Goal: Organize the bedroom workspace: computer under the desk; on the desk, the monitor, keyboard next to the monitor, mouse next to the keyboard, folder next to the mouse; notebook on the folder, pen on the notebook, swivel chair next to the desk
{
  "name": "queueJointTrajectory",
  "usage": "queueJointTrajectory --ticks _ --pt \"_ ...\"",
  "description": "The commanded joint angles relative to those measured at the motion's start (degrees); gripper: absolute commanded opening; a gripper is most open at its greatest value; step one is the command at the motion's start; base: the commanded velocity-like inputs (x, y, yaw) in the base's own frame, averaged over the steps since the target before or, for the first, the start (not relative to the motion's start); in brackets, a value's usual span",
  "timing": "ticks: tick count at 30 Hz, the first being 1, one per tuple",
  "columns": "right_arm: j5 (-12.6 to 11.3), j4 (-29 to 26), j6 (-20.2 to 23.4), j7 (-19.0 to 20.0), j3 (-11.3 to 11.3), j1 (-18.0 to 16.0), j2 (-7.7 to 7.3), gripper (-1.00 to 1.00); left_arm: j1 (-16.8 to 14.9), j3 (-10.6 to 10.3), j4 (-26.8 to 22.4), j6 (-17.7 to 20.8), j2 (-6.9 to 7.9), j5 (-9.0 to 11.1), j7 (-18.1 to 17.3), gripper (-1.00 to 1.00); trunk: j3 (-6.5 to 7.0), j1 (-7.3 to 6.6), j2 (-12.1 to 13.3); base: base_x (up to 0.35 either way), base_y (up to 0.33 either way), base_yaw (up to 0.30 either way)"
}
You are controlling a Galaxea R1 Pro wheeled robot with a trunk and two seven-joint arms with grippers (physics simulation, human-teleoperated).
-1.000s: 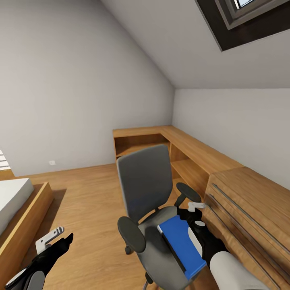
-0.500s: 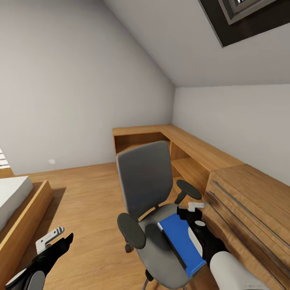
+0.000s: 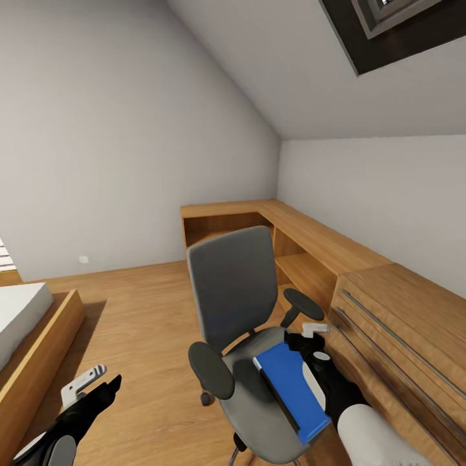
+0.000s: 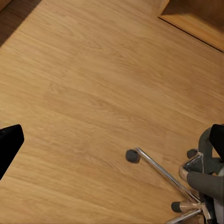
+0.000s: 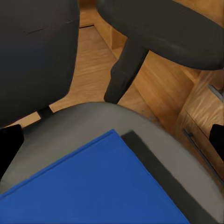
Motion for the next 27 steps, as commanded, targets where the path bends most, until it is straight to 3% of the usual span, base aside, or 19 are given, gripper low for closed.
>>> queueJointTrajectory --ticks 1,10,27 --pt "0.2 0.2 0.0 -0.2 0.1 -0.3 0.05 1.0 0.0 0.1 -0.1 0.2 -0.2 0.6 0.4 1.0 -0.06 0.0 0.0 0.0 0.0 0.0" --pt "3.0 3.1 -2.9 -0.3 0.2 -1.3 0.06 1.0 0.0 0.2 -0.1 0.2 -0.27 0.6 0.4 1.0 -0.06 0.0 0.0 0.0 0.0 0.0" --pt "3.1 4.7 -4.1 -0.3 0.4 -1.4 0.07 1.0 0.0 0.2 -0.1 0.2 -0.28 0.6 0.5 1.0 -0.06 0.0 0.0 0.0 0.0 0.0"
